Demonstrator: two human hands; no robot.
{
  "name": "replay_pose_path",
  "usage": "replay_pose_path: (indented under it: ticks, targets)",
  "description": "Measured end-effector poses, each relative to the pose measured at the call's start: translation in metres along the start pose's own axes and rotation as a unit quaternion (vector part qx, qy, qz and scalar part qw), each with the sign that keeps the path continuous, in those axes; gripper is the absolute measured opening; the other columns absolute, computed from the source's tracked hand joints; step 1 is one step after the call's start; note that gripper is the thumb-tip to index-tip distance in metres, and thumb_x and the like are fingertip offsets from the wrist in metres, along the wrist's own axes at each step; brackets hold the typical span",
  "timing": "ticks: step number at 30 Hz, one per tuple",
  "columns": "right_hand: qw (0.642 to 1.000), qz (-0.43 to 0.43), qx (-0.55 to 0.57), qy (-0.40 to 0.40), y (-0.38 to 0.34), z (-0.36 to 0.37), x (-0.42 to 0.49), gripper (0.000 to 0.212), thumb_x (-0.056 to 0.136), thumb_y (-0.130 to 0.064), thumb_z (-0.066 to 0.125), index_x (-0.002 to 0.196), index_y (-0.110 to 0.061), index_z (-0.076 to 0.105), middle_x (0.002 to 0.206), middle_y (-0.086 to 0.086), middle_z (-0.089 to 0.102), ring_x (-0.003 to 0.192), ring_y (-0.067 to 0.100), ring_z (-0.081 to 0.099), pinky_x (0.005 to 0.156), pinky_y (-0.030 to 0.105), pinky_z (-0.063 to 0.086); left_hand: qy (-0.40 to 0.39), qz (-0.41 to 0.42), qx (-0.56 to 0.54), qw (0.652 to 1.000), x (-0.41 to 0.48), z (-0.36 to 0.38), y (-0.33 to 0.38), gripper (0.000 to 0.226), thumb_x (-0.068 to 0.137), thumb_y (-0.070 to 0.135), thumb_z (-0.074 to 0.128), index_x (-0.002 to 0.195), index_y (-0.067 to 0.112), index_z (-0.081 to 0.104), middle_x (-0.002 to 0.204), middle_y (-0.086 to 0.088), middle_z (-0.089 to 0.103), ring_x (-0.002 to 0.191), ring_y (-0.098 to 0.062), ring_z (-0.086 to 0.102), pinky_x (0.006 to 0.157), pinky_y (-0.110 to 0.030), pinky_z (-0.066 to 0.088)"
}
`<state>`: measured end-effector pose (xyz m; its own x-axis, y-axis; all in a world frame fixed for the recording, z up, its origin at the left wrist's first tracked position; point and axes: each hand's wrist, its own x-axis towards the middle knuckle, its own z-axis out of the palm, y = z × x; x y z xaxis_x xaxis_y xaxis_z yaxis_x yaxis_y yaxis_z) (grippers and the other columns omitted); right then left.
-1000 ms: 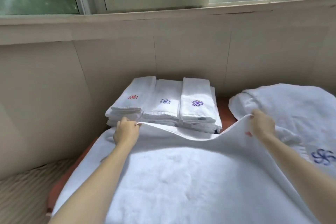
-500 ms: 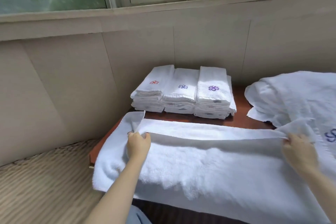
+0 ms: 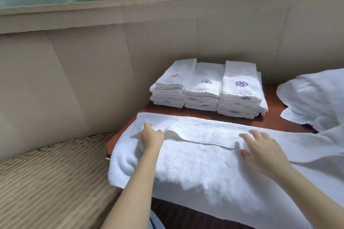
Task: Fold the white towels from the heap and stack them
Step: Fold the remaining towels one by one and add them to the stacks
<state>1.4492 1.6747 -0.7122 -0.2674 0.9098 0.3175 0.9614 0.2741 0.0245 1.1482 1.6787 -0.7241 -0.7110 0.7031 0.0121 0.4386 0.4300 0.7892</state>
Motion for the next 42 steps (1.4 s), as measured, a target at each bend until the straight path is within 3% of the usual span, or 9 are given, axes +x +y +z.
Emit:
replay_pose_path:
  ticks: [4,8,12,15,20,24,32,36,42]
  targets:
    - [0.998,-0.044,-0.036,-0.019,-0.022,0.009,0.010,0.005,0.088,-0.015,0.055,0.093,-0.015,0.056,0.088,0.003,0.058,0.080,0.027,0.059,0.068,0.035,0.044,0.049,-0.012,-0.035,0.998,0.011,-0.003,-0.003,0.051,0.090,0.003,0.046,0.140,0.008,0.044,0.140,-0.009,0.047,0.116,-0.031,0.055,0.092,-0.037,0.048]
    - [0.992,-0.080,0.012,0.100,-0.019,0.010,0.019,0.035,0.040,0.014,0.079,0.064,-0.004,0.060,0.051,0.009,0.050,0.041,0.030,0.051,0.047,0.034,0.043,0.106,0.031,-0.017,0.994,0.017,-0.008,-0.007,0.056,0.090,-0.002,0.044,0.145,0.008,0.037,0.149,-0.009,0.033,0.125,-0.029,0.046,0.088,-0.032,0.041]
    - [0.993,-0.113,0.003,0.037,-0.029,0.009,0.018,0.022,0.067,0.000,0.072,0.083,-0.011,0.062,0.072,0.004,0.058,0.065,0.028,0.059,0.053,0.031,0.040,0.097,0.041,0.000,0.994,0.026,-0.012,-0.015,0.072,0.083,-0.005,0.045,0.150,0.013,0.025,0.154,-0.007,0.025,0.124,-0.028,0.046,0.074,-0.028,0.038]
    - [0.989,-0.138,-0.020,-0.054,-0.027,0.017,0.016,0.021,0.094,-0.018,0.041,0.109,-0.026,0.053,0.101,-0.006,0.051,0.099,0.017,0.050,0.063,0.028,0.032,0.091,0.046,-0.026,0.994,0.032,-0.014,-0.020,0.082,0.081,-0.006,0.045,0.153,0.018,0.015,0.158,-0.003,0.016,0.121,-0.028,0.048,0.070,-0.028,0.042]
    - [0.983,-0.167,0.080,0.019,-0.031,-0.001,0.010,0.015,0.071,-0.007,0.077,0.080,-0.016,0.069,0.071,0.000,0.057,0.064,0.025,0.058,0.045,0.034,0.042,0.083,0.049,-0.030,0.995,0.030,-0.021,-0.023,0.086,0.079,-0.005,0.046,0.154,0.017,0.008,0.160,-0.002,0.009,0.125,-0.030,0.044,0.083,-0.037,0.050]
    - [0.985,-0.162,0.037,-0.055,-0.027,0.012,0.003,0.029,0.098,-0.025,0.032,0.117,-0.033,0.053,0.102,-0.009,0.049,0.098,0.014,0.047,0.069,0.026,0.041,0.096,-0.046,0.126,0.986,0.025,-0.027,-0.026,0.069,0.088,0.024,0.048,0.149,0.002,0.023,0.161,-0.009,0.004,0.140,-0.026,0.026,0.113,-0.038,0.023]
    - [0.981,-0.177,0.029,-0.076,-0.007,0.011,-0.005,0.035,0.099,-0.026,0.027,0.128,-0.036,0.043,0.117,-0.009,0.044,0.104,0.015,0.044,0.078,0.025,0.040,0.061,-0.080,0.311,0.945,0.012,-0.031,-0.016,0.068,0.097,0.039,0.035,0.149,-0.001,0.019,0.159,-0.014,-0.007,0.146,-0.030,0.000,0.117,-0.048,0.003]
    - [0.989,-0.120,-0.006,-0.088,0.014,0.007,-0.009,0.040,0.094,-0.016,0.031,0.128,-0.033,0.042,0.120,-0.007,0.045,0.106,0.018,0.046,0.081,0.027,0.039,0.026,0.059,0.323,0.944,0.004,-0.021,0.000,0.056,0.102,0.042,0.025,0.145,0.009,0.036,0.161,-0.007,0.006,0.147,-0.026,0.001,0.117,-0.049,0.003]
    - [0.992,0.036,-0.057,-0.105,0.066,-0.004,-0.015,0.030,0.093,-0.017,0.033,0.120,-0.022,0.045,0.120,0.001,0.047,0.111,0.025,0.046,0.089,0.034,0.038,-0.181,0.289,0.294,0.893,-0.048,0.044,0.054,0.044,0.100,0.044,0.028,0.138,0.030,0.047,0.160,-0.003,0.014,0.146,-0.021,0.007,0.117,-0.043,0.009]
